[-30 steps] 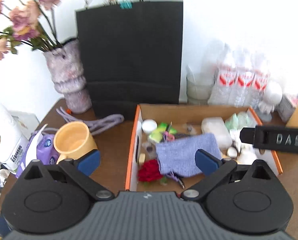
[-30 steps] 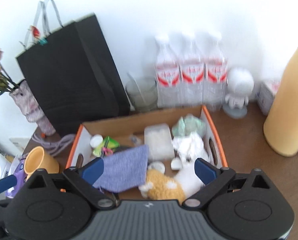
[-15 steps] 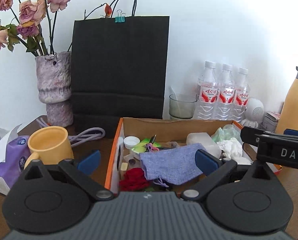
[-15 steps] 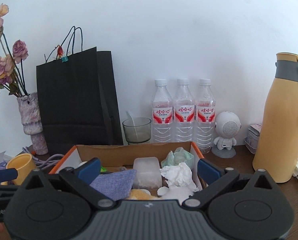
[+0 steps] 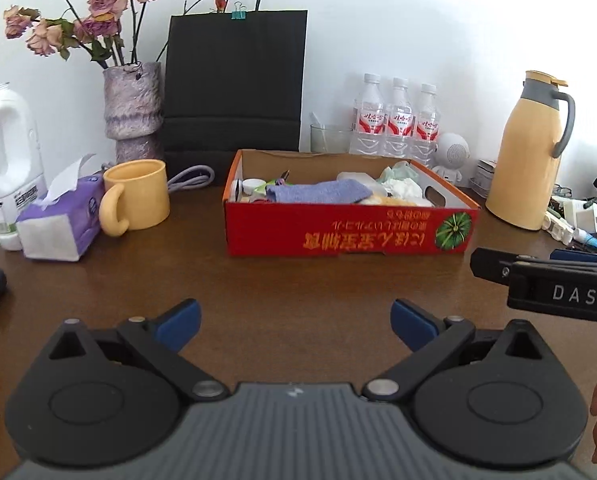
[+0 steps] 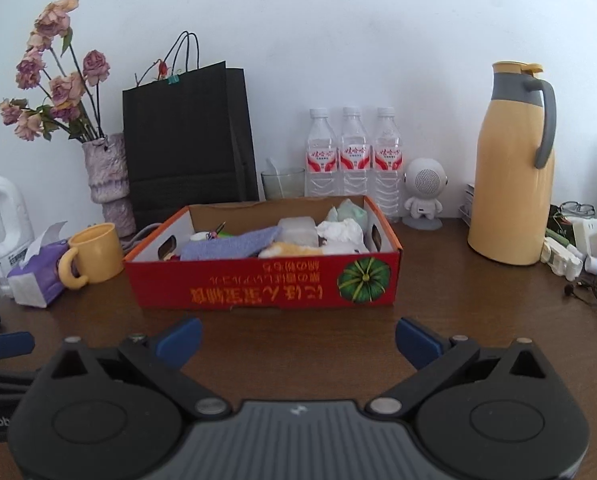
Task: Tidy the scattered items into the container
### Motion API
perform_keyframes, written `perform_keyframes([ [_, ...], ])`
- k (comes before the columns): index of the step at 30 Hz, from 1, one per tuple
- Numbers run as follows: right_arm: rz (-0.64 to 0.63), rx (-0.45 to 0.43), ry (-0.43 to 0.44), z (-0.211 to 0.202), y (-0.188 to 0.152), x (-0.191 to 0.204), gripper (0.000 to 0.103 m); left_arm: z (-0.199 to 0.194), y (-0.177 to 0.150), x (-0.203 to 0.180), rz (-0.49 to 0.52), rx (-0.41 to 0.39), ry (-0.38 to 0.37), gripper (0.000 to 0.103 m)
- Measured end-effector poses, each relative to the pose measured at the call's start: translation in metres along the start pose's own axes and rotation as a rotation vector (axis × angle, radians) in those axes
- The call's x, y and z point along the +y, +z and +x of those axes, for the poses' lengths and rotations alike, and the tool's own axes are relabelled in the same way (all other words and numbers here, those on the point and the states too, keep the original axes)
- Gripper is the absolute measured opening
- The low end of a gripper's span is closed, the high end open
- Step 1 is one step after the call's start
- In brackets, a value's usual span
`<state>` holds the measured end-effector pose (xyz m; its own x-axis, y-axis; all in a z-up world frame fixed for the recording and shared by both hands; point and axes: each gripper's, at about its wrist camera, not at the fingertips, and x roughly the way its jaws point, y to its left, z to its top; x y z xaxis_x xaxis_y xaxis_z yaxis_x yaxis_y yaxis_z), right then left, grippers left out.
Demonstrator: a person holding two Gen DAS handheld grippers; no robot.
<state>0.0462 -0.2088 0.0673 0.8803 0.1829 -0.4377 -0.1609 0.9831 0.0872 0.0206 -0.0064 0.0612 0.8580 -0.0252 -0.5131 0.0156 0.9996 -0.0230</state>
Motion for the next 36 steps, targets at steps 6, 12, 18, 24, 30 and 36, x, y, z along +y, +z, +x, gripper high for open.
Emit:
perform_keyframes([
  [6,-0.071,0.012,0.004,-0.049,-0.042,0.005,0.103,-0.038,-0.039,0.006,0.037,0.035,0.002,0.103],
  [12,-0.065,0.071,-0.018,-0.046,-0.059,0.007,0.103,-0.027,-0.047,0.007,0.044,0.053,0.011,0.103],
  [18,-0.016,0.152,-0.071,-0.015,-0.063,0.002,0.103,-0.001,-0.046,0.005,0.061,0.089,0.034,0.103],
  [24,-0.016,0.200,-0.078,0.012,-0.061,0.002,0.103,0.030,-0.036,0.006,0.066,0.124,0.050,0.103],
  [30,-0.008,0.235,-0.058,0.026,-0.061,0.000,0.103,0.042,-0.039,0.005,0.068,0.166,0.047,0.103],
  [36,-0.039,0.241,-0.074,0.029,-0.062,0.004,0.103,0.041,-0.042,0.005,0.057,0.154,0.053,0.103],
])
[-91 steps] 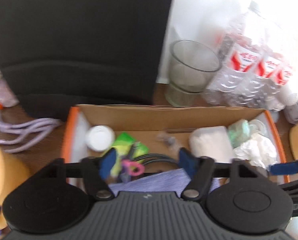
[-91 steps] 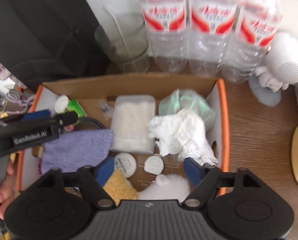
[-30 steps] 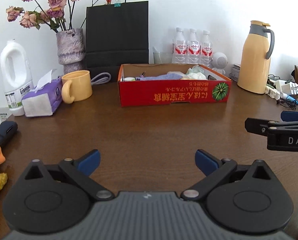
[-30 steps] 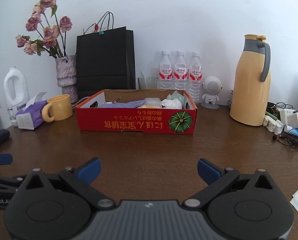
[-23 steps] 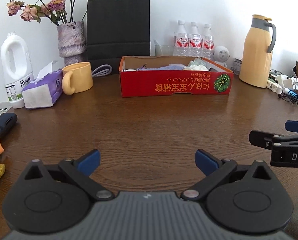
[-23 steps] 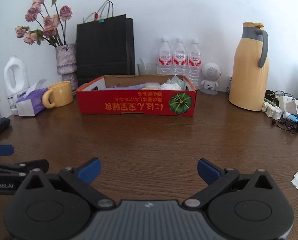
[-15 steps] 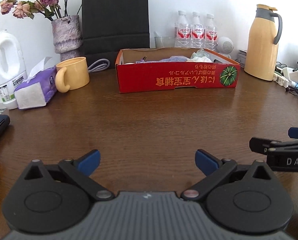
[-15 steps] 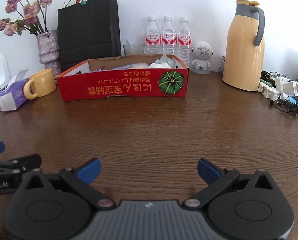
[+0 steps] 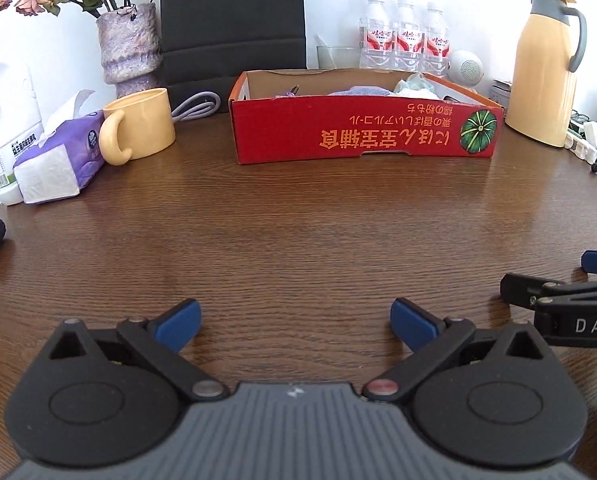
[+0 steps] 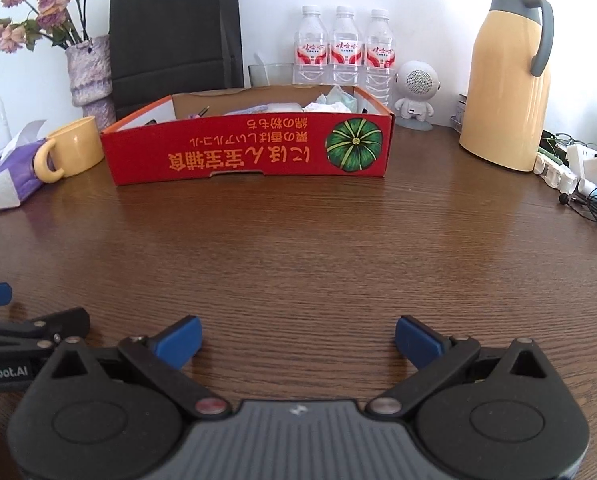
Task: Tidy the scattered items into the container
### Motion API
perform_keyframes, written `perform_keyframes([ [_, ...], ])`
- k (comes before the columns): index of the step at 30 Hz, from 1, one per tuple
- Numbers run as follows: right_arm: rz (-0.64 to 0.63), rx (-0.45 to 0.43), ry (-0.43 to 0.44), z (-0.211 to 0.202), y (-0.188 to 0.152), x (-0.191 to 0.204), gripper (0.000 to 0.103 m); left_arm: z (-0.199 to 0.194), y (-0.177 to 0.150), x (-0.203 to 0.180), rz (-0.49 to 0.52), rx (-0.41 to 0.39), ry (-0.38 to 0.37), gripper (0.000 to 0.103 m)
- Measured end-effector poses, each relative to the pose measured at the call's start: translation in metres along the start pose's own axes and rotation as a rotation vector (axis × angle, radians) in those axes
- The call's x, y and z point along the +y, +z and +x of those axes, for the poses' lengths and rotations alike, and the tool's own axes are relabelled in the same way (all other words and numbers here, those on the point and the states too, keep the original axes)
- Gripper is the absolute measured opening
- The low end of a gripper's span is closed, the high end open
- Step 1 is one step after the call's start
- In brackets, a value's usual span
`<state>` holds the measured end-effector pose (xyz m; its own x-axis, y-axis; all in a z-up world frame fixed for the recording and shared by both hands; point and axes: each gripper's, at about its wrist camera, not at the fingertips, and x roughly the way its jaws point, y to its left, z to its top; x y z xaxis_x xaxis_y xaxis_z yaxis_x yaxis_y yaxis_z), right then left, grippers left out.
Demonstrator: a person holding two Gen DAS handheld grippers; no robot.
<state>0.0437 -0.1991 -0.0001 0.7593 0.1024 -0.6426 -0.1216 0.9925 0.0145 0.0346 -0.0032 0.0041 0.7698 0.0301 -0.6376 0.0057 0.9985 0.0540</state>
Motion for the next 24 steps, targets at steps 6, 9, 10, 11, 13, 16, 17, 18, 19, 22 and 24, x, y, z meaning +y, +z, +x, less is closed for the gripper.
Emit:
perform_keyframes([
  [6,0.000,0.002,0.001,0.0000,-0.0001,0.0007,0.103,-0.0010,-0.0010,-0.0018,-0.020,0.008,-0.013,0.103],
  [9,-0.004,0.002,0.005,-0.0006,-0.0005,0.0023,0.103,0.0007,0.0001,-0.0003,-0.031,0.011,-0.021,0.103],
  [10,-0.006,0.002,0.007,-0.0011,-0.0007,0.0029,0.103,0.0007,-0.0001,-0.0002,-0.033,0.011,-0.021,0.103],
  [11,-0.006,0.002,0.007,-0.0013,-0.0006,0.0033,0.103,0.0008,-0.0002,0.0000,-0.034,0.011,-0.022,0.103],
  [13,-0.005,0.002,0.008,-0.0012,-0.0005,0.0032,0.103,0.0010,-0.0002,0.0004,-0.034,0.011,-0.022,0.103],
  [16,-0.005,0.002,0.008,-0.0013,-0.0004,0.0032,0.103,0.0010,-0.0001,0.0002,-0.035,0.010,-0.021,0.103],
  [17,-0.005,0.002,0.008,-0.0013,-0.0004,0.0032,0.103,0.0009,-0.0001,0.0002,-0.035,0.010,-0.021,0.103],
  [18,-0.005,0.002,0.008,-0.0013,-0.0004,0.0032,0.103,0.0009,-0.0001,0.0002,-0.035,0.010,-0.021,0.103],
  [19,-0.005,0.002,0.008,-0.0014,-0.0004,0.0033,0.103,0.0009,-0.0001,0.0001,-0.036,0.009,-0.020,0.103],
  [22,-0.005,0.002,0.008,-0.0015,-0.0003,0.0035,0.103,0.0009,0.0000,0.0000,-0.036,0.009,-0.020,0.103],
  [24,-0.005,0.002,0.008,-0.0015,-0.0003,0.0036,0.103,0.0009,0.0000,0.0000,-0.036,0.009,-0.020,0.103],
])
